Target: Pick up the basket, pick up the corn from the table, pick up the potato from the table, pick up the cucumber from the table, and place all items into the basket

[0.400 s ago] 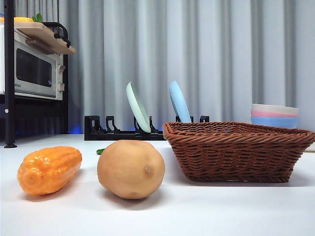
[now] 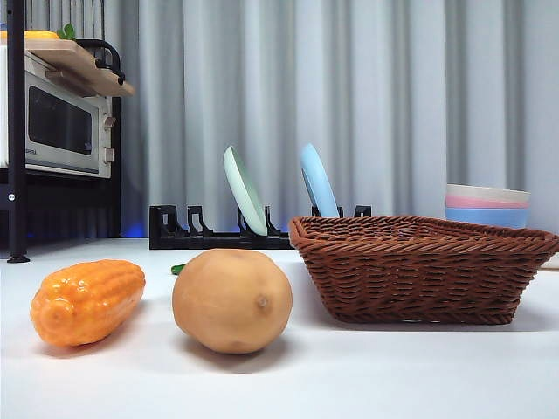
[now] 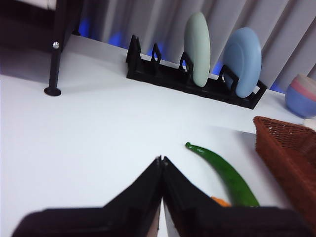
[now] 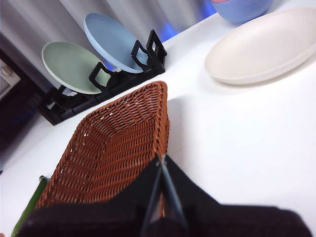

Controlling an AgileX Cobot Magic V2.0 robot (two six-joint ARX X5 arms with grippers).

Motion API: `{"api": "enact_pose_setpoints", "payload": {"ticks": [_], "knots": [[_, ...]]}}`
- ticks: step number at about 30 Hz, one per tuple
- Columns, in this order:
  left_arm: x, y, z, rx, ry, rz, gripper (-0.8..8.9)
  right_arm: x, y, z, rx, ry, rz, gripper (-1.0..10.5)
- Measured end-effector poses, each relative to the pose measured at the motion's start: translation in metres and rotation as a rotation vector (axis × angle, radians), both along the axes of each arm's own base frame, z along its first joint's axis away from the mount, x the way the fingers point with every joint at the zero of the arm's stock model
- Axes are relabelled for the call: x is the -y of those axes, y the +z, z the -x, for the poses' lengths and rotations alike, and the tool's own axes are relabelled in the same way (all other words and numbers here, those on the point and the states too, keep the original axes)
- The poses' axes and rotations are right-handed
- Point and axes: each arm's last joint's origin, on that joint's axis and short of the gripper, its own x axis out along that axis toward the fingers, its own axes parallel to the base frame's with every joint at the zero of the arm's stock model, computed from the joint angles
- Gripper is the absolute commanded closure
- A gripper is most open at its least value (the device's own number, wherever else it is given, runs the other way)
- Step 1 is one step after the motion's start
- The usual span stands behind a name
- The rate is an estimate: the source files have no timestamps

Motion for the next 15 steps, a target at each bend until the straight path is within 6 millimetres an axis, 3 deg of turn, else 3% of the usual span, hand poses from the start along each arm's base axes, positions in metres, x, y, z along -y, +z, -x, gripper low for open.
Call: {"api": "enact_pose_setpoints", "payload": {"ticks": [7, 15], "knots": [[0.001, 0.035, -0.019, -0.079, -0.06, 0.006, 8.2, -0.003, 0.04, -0.026, -0.065, 0.024, 0.09, 9.6], [0.005, 0.065, -0.056, -0.232, -0.238, -0.002, 8.18, -0.012, 0.077, -0.07, -0.202, 0.201, 0.142, 9.5]]}}
